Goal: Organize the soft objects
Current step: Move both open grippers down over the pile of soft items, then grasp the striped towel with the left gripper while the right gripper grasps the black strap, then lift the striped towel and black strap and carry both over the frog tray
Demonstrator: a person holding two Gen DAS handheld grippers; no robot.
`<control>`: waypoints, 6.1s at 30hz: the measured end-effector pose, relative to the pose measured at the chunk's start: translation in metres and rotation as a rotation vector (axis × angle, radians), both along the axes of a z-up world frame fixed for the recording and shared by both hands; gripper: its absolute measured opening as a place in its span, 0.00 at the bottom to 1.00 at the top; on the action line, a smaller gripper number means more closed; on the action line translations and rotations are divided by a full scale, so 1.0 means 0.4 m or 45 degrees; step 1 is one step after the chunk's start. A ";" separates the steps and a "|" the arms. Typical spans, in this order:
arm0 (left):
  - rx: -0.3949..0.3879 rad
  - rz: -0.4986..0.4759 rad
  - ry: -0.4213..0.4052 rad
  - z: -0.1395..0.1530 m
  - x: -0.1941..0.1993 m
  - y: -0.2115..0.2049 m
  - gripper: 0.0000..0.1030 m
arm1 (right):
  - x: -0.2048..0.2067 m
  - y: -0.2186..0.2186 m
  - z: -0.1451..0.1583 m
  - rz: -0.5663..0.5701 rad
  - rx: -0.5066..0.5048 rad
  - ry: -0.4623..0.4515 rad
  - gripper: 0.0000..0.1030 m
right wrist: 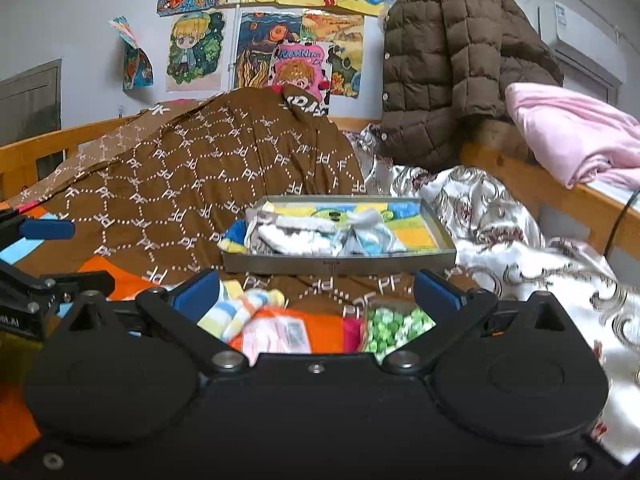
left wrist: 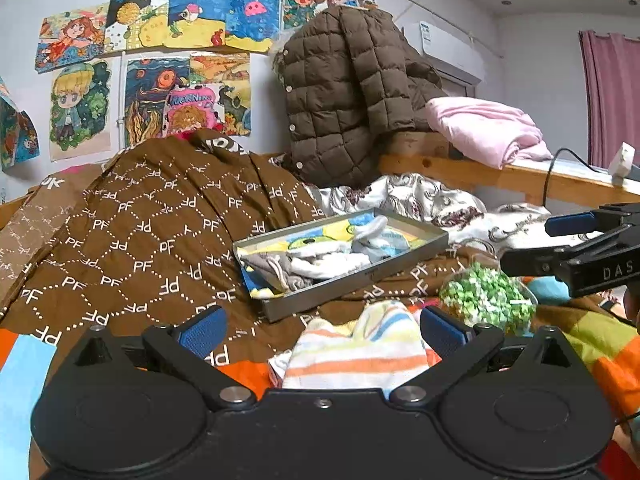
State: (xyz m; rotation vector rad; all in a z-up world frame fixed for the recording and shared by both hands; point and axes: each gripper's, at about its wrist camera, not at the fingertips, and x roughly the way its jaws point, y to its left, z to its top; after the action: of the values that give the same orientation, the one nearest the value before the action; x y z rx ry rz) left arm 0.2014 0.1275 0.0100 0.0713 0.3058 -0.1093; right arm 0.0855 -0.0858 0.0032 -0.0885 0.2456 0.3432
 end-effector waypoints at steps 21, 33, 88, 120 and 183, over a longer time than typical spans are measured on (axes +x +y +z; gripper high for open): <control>0.093 -0.117 0.111 -0.060 -0.031 -0.028 0.99 | -0.092 0.033 -0.202 0.025 -0.094 0.033 0.99; 0.174 -0.163 0.196 -0.094 -0.030 -0.011 0.99 | -0.120 0.098 -0.260 0.257 -0.172 0.033 0.99; 0.201 -0.371 0.432 -0.085 0.091 -0.064 0.10 | 0.037 0.236 -0.374 0.649 -0.074 0.463 0.11; 0.158 -0.457 0.444 -0.004 -0.020 -0.086 0.09 | -0.035 0.210 -0.288 0.484 -0.297 0.193 0.00; -0.234 -0.275 0.078 0.231 0.341 -0.009 0.08 | 0.233 0.191 0.093 0.239 -0.345 -0.184 0.00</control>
State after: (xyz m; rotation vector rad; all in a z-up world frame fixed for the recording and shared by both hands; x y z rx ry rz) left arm 0.3379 0.1237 0.1024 -0.0815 0.3479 -0.3535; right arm 0.1787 -0.0094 0.0404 -0.4039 0.1395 0.4866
